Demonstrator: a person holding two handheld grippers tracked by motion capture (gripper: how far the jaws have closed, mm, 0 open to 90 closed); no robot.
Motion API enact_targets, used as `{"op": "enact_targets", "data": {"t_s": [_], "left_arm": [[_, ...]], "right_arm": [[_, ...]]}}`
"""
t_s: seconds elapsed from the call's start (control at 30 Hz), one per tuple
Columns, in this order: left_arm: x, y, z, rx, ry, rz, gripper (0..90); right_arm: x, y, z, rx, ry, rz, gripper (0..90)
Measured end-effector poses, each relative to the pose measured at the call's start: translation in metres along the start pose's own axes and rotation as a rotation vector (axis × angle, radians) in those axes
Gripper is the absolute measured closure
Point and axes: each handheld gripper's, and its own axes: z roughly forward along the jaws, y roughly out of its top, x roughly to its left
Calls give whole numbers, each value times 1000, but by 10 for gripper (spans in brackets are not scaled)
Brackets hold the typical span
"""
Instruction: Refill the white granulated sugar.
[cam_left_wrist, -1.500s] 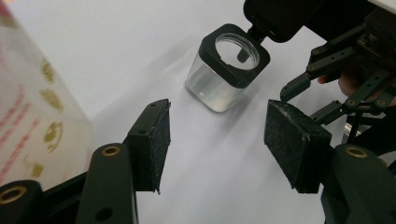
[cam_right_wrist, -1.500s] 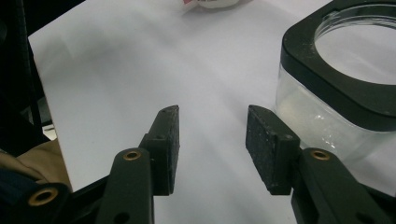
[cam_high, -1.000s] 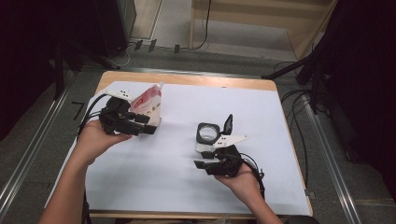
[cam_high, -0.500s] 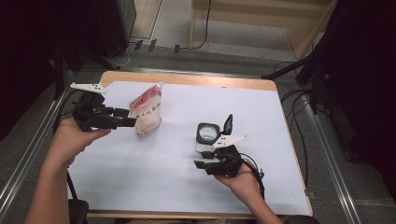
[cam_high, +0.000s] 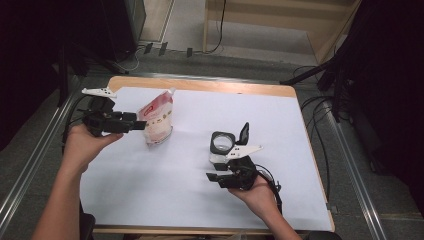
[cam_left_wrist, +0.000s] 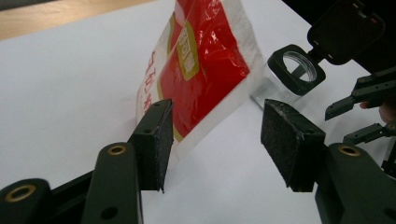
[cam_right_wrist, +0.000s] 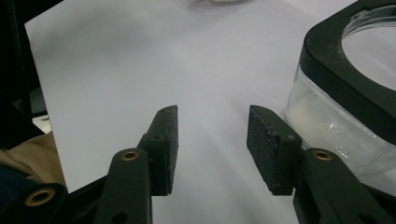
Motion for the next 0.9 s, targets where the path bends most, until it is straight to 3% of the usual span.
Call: {"op": "enact_targets", "data": {"t_s": [0.2,0.37,0.67,0.87,0.9], "left_arm": [[5,1,25,21,27,-10,470],[10,0,35,-2,33,-23,500],[16,-2,49,4,78,-32,601],[21,-2,54,4,52,-30,712],[21,-3,54,-7,53,-47,714]], "right_arm": [[1,-2,1,6,-5,1,530],[0,-3,0,9,-12,9,529],[1,-5,1,13,-17,15,528],[0,-3,3,0,-13,17,527],[0,-3,5,1,-10,9,525]]}}
